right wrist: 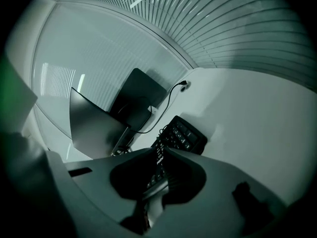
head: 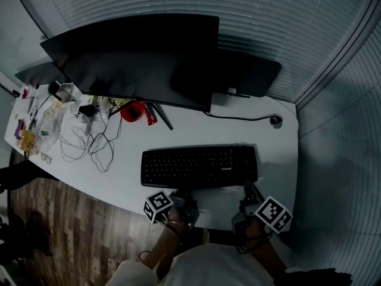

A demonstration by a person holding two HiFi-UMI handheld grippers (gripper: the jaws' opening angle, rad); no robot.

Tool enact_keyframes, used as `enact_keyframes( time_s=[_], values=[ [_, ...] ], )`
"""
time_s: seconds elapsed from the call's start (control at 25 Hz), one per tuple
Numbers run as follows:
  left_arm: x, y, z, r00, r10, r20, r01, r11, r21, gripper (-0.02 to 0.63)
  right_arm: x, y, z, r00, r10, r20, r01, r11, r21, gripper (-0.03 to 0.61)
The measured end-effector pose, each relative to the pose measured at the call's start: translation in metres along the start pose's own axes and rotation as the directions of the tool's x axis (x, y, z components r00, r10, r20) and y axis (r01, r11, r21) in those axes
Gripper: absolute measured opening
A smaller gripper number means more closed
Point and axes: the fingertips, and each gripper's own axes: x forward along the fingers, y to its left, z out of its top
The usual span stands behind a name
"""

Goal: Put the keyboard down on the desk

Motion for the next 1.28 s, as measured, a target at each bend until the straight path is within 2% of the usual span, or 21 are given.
enact_keyframes(
  time_s=[0.44,0.8,1.12,1.28],
  values=[
    [0.009,-0.001,0.019,0.99,0.138,0.007,-0.138,0.99,0.013,0.104,0.007,-0.016,0.008,0.999,-0.031,0.023,0.03,0.998,0.055,0.055],
    [0.008,0.005,0.02,0.954,0.298,-0.011,-0.298,0.954,0.042,0.106,0.023,-0.01,0.003,1.0,-0.003,-0.003,0.003,0.997,0.074,0.055],
    [0.008,0.005,0.02,0.955,0.296,0.03,-0.297,0.955,0.032,0.106,0.024,-0.018,0.004,1.0,-0.005,-0.017,0.007,0.997,0.073,0.055],
    [0.002,0.0,0.019,0.958,0.282,0.057,-0.285,0.957,0.054,0.106,0.02,-0.023,0.007,1.0,-0.017,-0.025,0.019,0.997,0.069,0.055]
  ],
)
